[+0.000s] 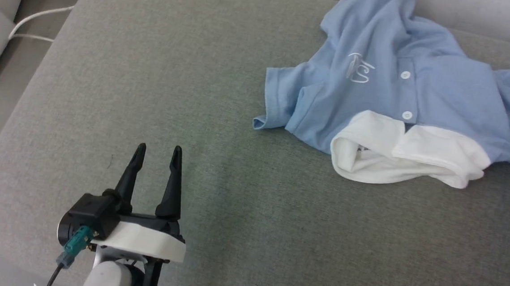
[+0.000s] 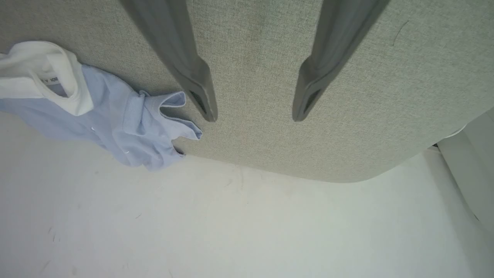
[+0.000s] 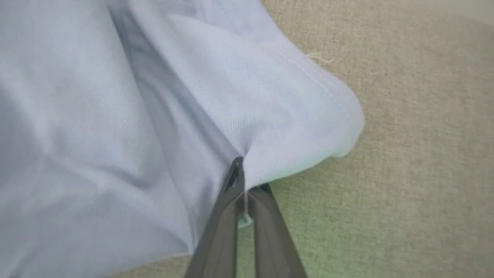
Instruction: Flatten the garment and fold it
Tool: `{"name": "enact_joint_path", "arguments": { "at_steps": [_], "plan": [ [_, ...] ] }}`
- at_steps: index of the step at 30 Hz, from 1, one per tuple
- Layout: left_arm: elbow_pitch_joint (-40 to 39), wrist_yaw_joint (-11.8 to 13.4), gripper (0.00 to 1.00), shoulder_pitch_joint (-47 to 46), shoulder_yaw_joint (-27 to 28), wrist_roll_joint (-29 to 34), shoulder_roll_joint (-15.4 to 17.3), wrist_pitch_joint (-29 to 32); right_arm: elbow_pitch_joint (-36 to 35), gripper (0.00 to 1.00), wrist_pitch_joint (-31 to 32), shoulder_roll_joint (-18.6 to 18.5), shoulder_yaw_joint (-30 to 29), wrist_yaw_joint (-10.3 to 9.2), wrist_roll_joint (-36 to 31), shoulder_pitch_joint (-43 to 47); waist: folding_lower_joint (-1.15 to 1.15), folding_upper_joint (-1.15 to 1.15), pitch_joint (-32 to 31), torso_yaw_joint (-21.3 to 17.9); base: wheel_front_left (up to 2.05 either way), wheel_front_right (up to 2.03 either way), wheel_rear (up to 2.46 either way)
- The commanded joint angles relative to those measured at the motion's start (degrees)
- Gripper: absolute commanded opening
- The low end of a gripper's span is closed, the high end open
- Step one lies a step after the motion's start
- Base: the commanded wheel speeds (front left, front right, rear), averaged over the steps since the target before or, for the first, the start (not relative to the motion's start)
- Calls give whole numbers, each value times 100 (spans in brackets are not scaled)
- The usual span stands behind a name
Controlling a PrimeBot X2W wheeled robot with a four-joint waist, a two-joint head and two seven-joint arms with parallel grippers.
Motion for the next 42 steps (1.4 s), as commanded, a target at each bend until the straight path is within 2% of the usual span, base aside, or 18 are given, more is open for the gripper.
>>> {"name": "enact_joint_path", "arguments": {
  "at_steps": [1,7,13,18,19,20,23,28,33,34,38,42],
  "plan": [
    [36,-42,100,-39,47,61,-32,-27,38,0,-68,-3,32,-10,46,361,0,0,-323,-355,0,0,0],
    [86,-99,100,93,143,138,-40,-27,-601,0,-227,-57,-20,-10,399,988,0,0,-644,-795,0,0,0],
    [48,-104,100,191,163,206,-48,-27,-1379,0,-115,-134,-449,-10,394,1813,0,0,-807,-1061,0,0,0],
    [35,-124,100,196,205,215,-50,-27,-1704,0,-52,111,-703,-10,316,2285,0,0,-868,-1195,0,0,0],
    [43,-133,100,196,205,217,-51,-27,-1764,24,-113,152,-631,-10,267,2339,0,0,-879,-1224,0,0,0],
    [53,-141,100,196,202,219,-51,-27,-1827,100,-239,227,-594,-10,249,2359,0,0,-894,-1256,0,0,0],
    [96,-174,100,203,176,218,-52,-27,-2037,100,-762,467,-459,-10,265,2351,0,0,-942,-1354,0,0,0],
    [250,-249,100,152,24,201,8,13,-2708,100,-2271,758,-63,-10,494,2459,0,0,-977,-1561,0,0,0],
    [372,-321,100,-206,-168,100,241,520,-3386,100,-3460,1330,-16,-10,665,2876,0,0,-893,-1835,0,0,0],
    [372,-321,100,-206,-168,100,241,520,-3386,100,-3460,1330,-16,-10,665,2876,0,0,-893,-1835,0,0,0],
    [466,-365,100,-795,-369,-16,610,1380,-3744,100,-4133,1703,-24,-10,652,3162,0,0,-718,-2119,0,0,0],
    [720,-386,100,-1643,-631,-221,1086,2661,-3757,100,-4506,1835,117,-10,691,3241,0,0,-496,-2425,0,0,0]
  ]
}}
